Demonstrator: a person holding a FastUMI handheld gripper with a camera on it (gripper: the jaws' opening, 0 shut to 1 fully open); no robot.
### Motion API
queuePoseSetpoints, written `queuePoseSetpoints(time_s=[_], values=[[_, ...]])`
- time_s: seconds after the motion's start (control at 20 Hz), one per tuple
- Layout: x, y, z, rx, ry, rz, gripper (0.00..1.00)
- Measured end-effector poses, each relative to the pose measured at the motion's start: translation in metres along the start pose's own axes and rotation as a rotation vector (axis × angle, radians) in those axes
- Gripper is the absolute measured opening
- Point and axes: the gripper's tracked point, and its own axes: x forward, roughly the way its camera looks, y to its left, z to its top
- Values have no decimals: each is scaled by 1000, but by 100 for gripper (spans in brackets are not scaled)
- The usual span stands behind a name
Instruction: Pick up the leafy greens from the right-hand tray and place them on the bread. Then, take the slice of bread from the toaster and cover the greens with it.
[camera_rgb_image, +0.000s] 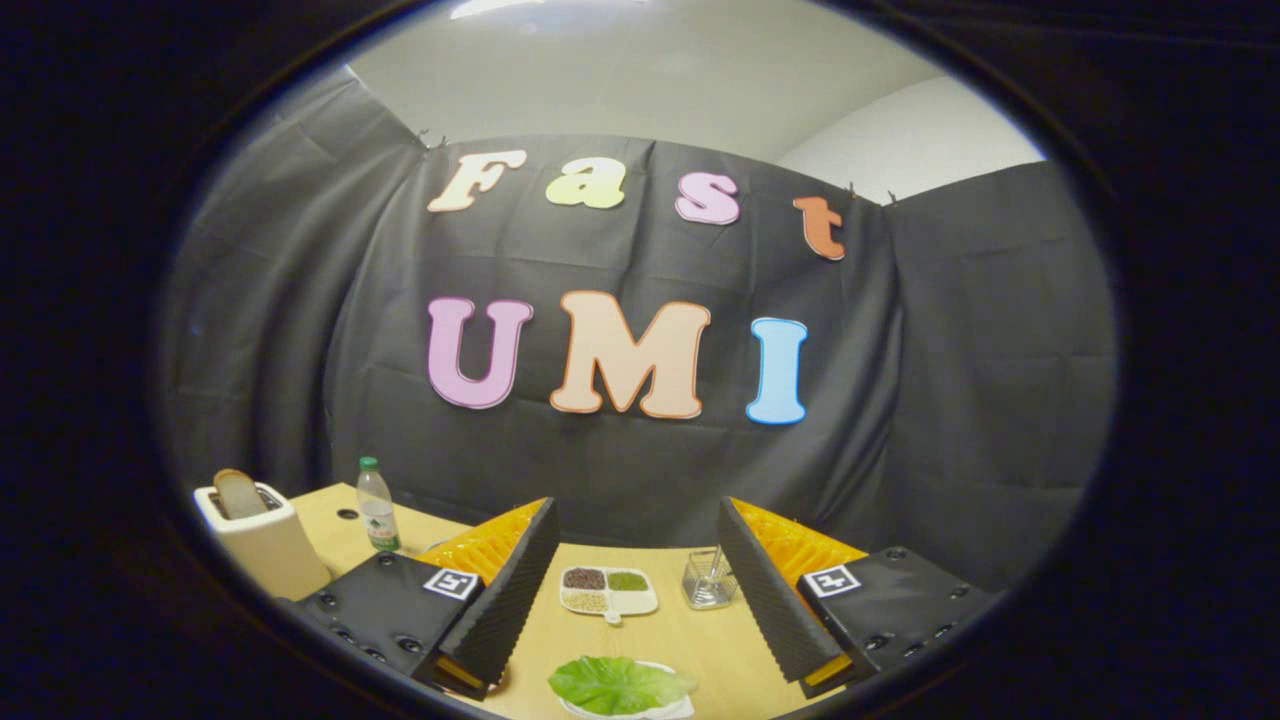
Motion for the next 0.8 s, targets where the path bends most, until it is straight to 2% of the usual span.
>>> queuePoseSetpoints(time_s=[0.25, 0.8], values=[[13, -21, -42, -6, 73, -10, 100], [28, -59, -189, 41, 376, -3, 100]])
